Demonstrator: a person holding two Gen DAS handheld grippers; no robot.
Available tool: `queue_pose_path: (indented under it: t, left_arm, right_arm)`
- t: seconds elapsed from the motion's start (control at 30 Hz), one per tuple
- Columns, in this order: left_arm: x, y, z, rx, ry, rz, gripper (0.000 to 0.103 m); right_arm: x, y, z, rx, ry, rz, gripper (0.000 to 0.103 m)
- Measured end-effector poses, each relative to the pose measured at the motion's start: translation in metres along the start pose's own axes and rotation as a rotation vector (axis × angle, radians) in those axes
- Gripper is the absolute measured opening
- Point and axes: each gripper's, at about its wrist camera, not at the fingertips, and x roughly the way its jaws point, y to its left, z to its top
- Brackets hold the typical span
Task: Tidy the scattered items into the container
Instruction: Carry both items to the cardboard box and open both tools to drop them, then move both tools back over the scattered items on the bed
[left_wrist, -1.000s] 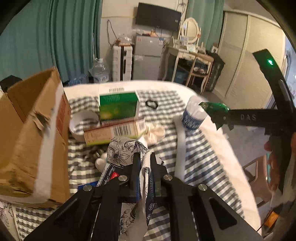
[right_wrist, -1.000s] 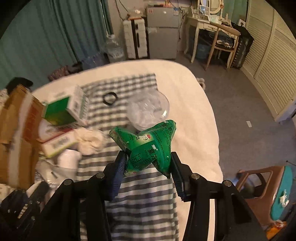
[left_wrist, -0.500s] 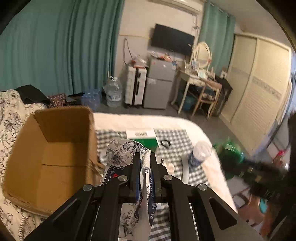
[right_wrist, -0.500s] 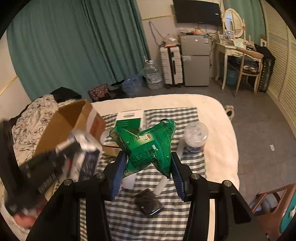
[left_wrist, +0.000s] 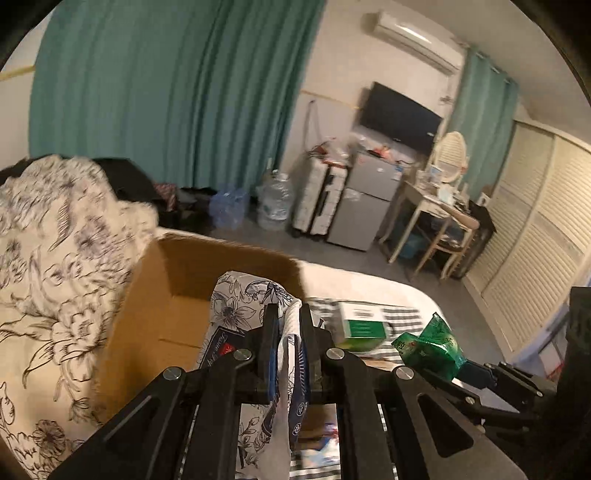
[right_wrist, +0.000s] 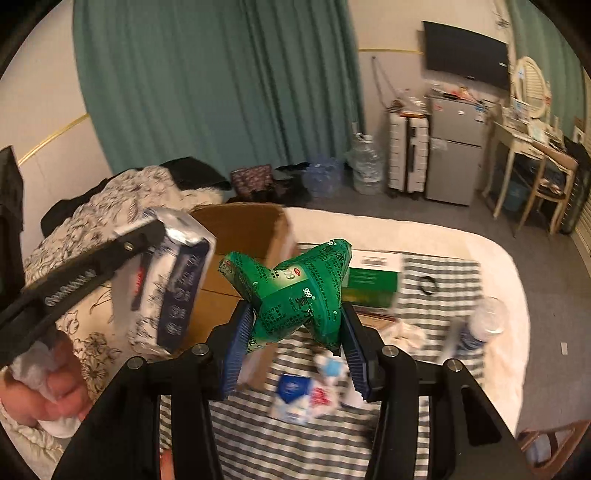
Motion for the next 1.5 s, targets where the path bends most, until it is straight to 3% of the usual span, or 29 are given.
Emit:
queue_pose_path:
  t: [0.23, 0.57, 0.63, 0.7, 0.77, 0.8, 1.03, 1.27, 1.4, 1.5]
  left_arm:
    - [0.017, 0.040, 0.002, -0.043, 0.017, 0.036, 0.009]
    - [0.034, 0.067, -0.002, -0.067, 0.043, 0.080, 0.012]
    - [0.033, 0.066, -0.002, -0.053, 0.042, 0.094, 0.030]
    - [0.031, 0.067, -0.001, -0.071, 0.031, 0.099, 0.077]
    - [0.026, 0.070, 0.002, -0.096, 0.006, 0.117, 0.091]
    - [0.025, 0.071, 0.003, -0.107, -0.002, 0.125, 0.093]
    - [0.028, 0.066, 0.005, -0.117, 0.019, 0.113, 0.094]
    - [0.003, 0.019, -0.004, -0.022, 0.008, 0.081, 0.098]
    - [-0.015, -0.026, -0.029, 0.090, -0.018, 0.048, 0.103]
    - [-0.019, -0.056, -0.066, 0.159, 0.014, 0.029, 0.103]
  right_arm:
    - [0.046, 0.049, 0.007, -0.034, 0.048, 0.029, 0.047]
    - [0.095, 0.072, 0.017, -0.041, 0.107, 0.014, 0.047]
    - [0.101, 0.073, 0.018, -0.036, 0.116, 0.014, 0.049]
    - [0.103, 0.072, 0.019, -0.020, 0.112, 0.021, 0.054]
    - [0.103, 0.071, 0.021, -0.007, 0.091, 0.008, 0.070]
    - [0.100, 0.070, 0.022, -0.003, 0.074, -0.008, 0.079]
    - [0.070, 0.043, 0.028, 0.044, 0.019, -0.039, 0.081]
    - [0.003, -0.002, 0.017, 0.059, -0.027, -0.144, 0.081]
    - [-0.040, -0.037, -0.004, 0.091, -0.044, -0.213, 0.081]
    - [-0.061, -0.068, -0.025, 0.133, -0.041, -0.248, 0.081]
